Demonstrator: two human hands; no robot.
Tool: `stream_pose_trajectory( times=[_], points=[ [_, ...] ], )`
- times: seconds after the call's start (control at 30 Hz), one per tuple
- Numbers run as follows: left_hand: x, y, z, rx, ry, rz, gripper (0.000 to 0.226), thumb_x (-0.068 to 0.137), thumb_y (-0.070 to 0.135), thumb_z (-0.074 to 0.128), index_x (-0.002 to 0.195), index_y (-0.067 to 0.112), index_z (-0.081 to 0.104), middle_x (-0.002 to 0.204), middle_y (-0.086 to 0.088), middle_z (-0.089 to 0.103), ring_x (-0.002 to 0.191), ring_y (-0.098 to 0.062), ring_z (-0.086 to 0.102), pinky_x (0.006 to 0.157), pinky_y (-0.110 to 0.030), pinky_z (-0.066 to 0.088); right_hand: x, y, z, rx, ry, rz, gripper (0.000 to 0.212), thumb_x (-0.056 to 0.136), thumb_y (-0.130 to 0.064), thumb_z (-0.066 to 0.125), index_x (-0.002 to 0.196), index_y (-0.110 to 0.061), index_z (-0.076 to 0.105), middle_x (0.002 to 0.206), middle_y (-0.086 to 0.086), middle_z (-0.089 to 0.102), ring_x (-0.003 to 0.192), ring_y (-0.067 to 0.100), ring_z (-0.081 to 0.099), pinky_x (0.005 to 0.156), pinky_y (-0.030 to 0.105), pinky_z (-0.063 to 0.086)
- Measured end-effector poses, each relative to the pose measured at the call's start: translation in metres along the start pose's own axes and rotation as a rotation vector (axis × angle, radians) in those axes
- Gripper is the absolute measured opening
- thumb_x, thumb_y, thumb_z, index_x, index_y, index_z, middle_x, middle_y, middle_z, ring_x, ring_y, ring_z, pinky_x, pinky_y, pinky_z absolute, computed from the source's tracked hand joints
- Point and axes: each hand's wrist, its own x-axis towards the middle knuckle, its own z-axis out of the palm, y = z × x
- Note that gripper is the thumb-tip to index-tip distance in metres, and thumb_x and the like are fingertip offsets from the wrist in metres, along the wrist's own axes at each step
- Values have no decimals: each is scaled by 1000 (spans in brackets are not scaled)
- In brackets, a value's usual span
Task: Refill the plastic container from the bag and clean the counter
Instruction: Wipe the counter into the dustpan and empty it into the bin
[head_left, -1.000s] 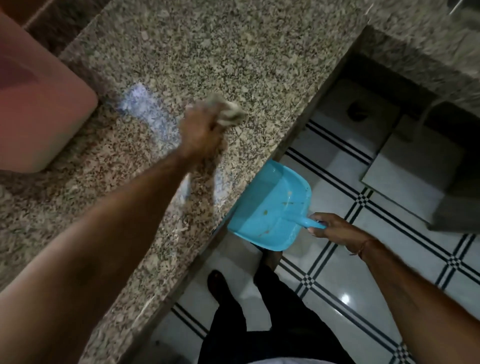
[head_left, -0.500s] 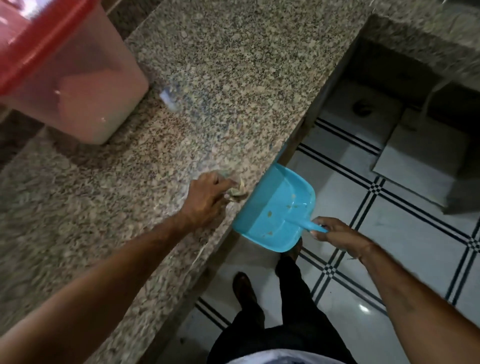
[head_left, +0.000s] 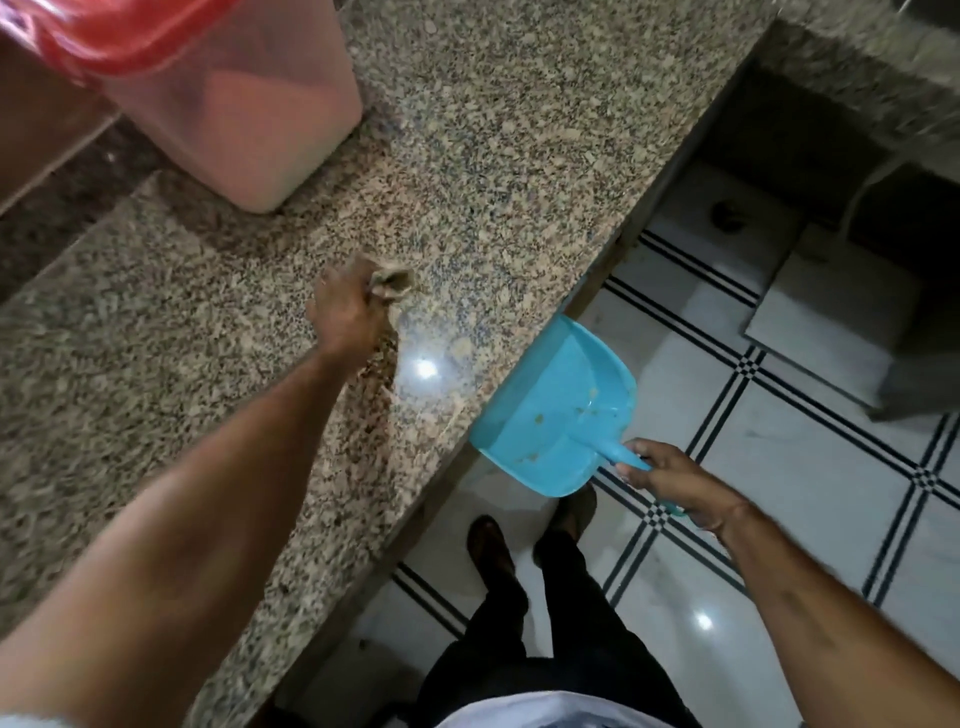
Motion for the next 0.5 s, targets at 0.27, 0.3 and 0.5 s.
stream_pose_trajectory(
  times=[0.27, 0.3, 0.5],
  points=[
    [-91, 29, 28, -226, -181, 231, 28, 105, 37, 44, 129, 35, 59, 110, 9, 52, 101, -9, 49, 92, -33, 38, -1, -1, 6, -75, -7, -21, 13, 97, -6, 64, 109, -8, 68, 84, -7, 65, 65, -11, 62, 63, 6, 47],
    [-87, 20, 20, -326, -168, 186, 23, 105, 37, 46, 122, 35, 62, 109, 8, 59, 97, -9, 57, 86, -28, 47, 0, -2, 5, -92, -19, -20, 12, 97, -7, 64, 109, -8, 68, 83, -7, 64, 67, -8, 62, 63, 7, 47],
    [-76, -49, 3, -126, 90, -227, 13, 103, 38, 46, 112, 35, 55, 100, 7, 57, 89, -17, 59, 81, -51, 58, 9, -6, -2, -162, -81, -27, 1, 97, -11, 66, 98, -11, 67, 79, -6, 59, 75, 8, 55, 69, 17, 45]
  ],
)
